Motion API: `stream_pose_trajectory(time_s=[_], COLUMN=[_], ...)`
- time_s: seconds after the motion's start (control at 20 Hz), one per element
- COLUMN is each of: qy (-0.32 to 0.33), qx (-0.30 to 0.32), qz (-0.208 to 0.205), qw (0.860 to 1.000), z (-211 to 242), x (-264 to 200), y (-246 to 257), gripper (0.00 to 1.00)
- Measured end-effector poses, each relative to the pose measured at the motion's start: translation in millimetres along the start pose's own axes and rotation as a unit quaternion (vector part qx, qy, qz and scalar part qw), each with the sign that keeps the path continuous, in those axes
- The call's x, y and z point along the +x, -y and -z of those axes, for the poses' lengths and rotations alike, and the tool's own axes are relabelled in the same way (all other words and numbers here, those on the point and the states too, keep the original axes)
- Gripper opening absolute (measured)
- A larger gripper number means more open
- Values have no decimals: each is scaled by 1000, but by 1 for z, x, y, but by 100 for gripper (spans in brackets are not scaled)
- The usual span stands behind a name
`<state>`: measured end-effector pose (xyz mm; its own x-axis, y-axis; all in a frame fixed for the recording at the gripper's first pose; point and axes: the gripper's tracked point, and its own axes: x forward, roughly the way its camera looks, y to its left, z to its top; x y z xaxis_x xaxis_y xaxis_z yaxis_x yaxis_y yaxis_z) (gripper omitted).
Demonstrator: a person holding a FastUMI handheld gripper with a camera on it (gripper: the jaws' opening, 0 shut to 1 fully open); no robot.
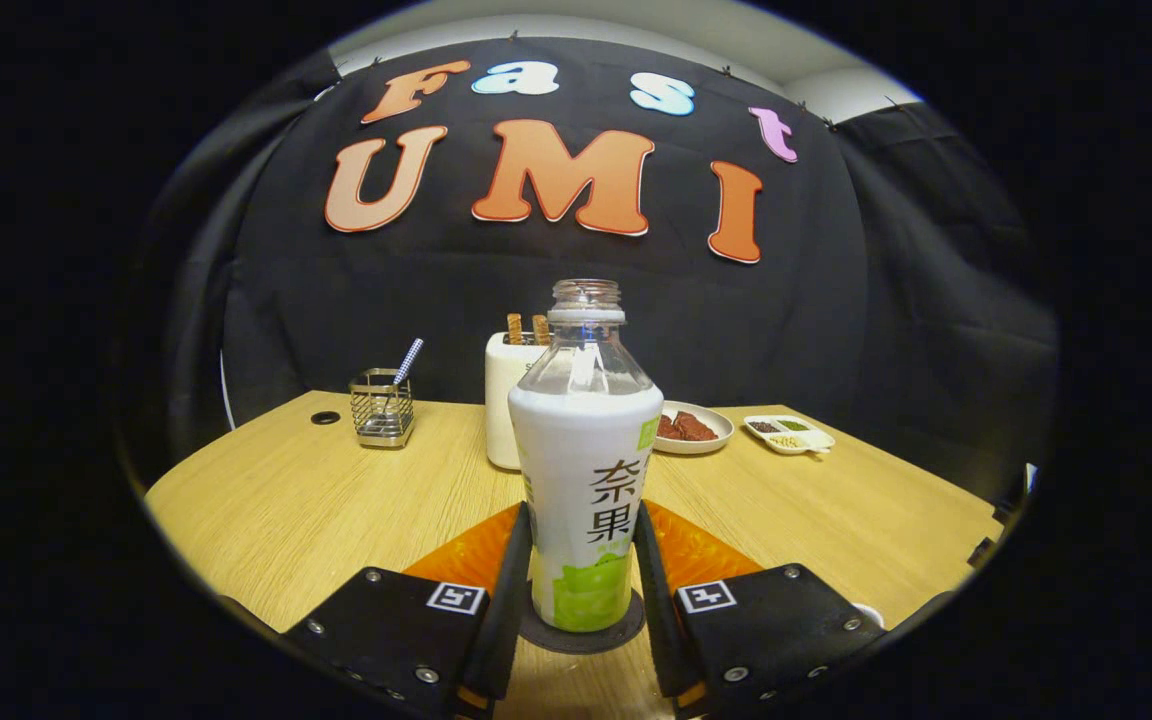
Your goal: Take the bottle from table, then pour the juice into the cup, finally place the bottle on the coaster
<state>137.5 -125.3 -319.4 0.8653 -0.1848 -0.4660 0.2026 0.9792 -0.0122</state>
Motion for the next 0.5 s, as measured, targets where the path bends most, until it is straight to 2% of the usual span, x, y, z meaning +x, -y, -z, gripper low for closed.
stream_pose_trajectory(time_s=[0.1,0.3,0.45,0.5], qy=[-8,0,31,48], qx=[6,44,65,73], qz=[5,7,-8,-15], qw=[1000,999,997,996], z=[7,3,-12,-22], x=[2,-6,-24,-32], y=[3,6,2,0], gripper=[55,67,85,87])
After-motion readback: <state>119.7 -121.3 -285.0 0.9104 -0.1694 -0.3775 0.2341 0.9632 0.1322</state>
